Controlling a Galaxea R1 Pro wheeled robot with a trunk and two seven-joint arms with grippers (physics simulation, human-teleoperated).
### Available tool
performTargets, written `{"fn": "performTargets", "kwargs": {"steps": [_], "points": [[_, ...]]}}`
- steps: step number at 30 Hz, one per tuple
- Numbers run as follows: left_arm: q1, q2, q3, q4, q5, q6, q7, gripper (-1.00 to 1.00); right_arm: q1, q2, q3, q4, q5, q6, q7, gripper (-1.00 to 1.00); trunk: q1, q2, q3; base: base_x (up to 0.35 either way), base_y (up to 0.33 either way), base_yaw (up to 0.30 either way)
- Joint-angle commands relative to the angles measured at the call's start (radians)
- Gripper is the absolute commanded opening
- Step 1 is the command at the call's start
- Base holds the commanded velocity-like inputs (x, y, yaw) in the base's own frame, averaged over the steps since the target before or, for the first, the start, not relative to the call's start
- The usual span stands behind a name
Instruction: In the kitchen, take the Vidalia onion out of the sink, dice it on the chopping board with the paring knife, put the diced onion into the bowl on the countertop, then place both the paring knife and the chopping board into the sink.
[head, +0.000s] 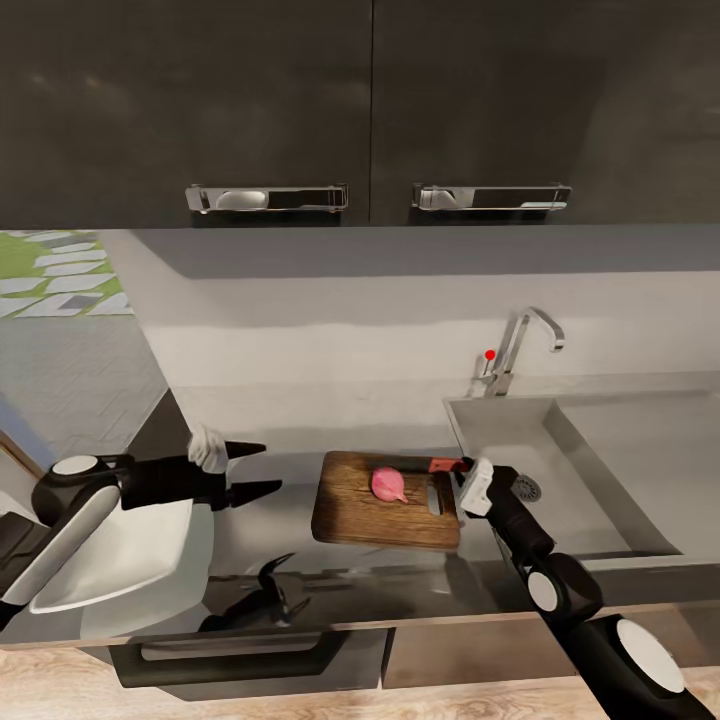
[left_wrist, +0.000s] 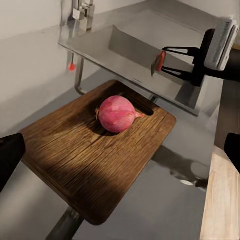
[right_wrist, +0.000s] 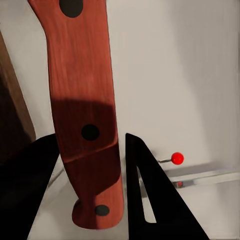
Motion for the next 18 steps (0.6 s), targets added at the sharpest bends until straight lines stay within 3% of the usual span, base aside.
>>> {"fn": "performTargets", "kwargs": {"steps": [1,18], "points": [[-0.001,0.001,-0.003,0.0,0.009,0.008,0.002,1.0,-0.001,0.004,0.002,-0.002,0.009,0.009,0.001,-1.0,0.001,-0.002,-0.002,0.0,0.0,0.0],[-0.001,0.0,-0.041,0.0,0.009,0.006,0.002,1.0,-0.001,0.057,0.02,-0.002,0.01,0.092,-0.007,-1.0,0.001,-0.002,-0.002,0.0,0.0,0.0]]}}
